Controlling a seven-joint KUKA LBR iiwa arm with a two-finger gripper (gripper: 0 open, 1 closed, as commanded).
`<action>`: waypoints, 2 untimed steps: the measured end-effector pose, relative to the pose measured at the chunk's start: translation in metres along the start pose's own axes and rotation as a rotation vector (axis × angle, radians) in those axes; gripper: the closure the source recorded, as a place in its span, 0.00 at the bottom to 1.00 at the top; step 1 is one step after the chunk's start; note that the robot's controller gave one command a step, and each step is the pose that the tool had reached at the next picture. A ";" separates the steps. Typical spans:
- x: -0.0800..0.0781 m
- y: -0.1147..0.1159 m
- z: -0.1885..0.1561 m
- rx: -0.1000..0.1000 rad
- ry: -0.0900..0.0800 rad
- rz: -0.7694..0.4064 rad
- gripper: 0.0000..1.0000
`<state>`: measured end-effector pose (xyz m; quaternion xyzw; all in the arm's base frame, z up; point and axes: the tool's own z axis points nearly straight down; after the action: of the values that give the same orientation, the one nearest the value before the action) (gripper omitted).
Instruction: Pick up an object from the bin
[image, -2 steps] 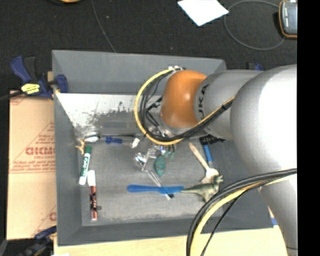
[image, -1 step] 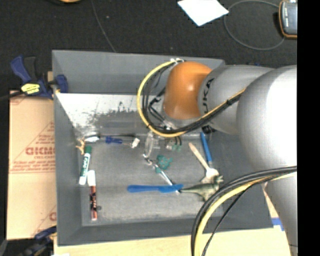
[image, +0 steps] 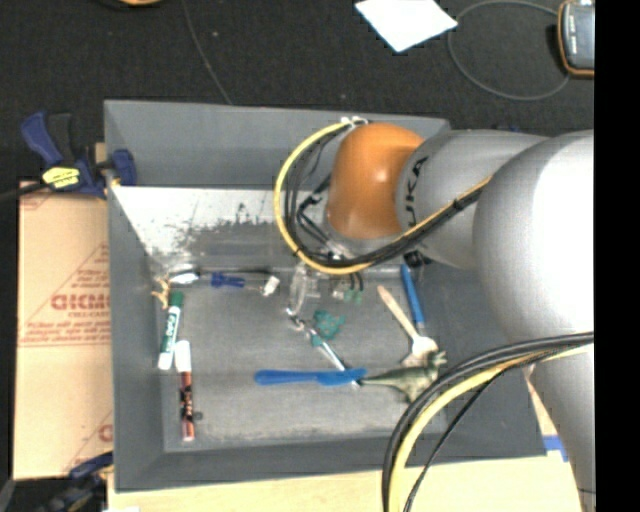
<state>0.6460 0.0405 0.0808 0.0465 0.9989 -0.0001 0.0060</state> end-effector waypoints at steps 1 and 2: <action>0.000 0.000 -0.006 0.000 -0.002 0.001 1.00; 0.001 -0.001 -0.023 0.000 0.004 0.001 1.00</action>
Offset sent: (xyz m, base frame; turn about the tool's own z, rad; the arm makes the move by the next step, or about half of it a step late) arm -0.0002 -0.0003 0.0617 0.0005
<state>0.6446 0.0398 0.1043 0.0470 0.9989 -0.0002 0.0041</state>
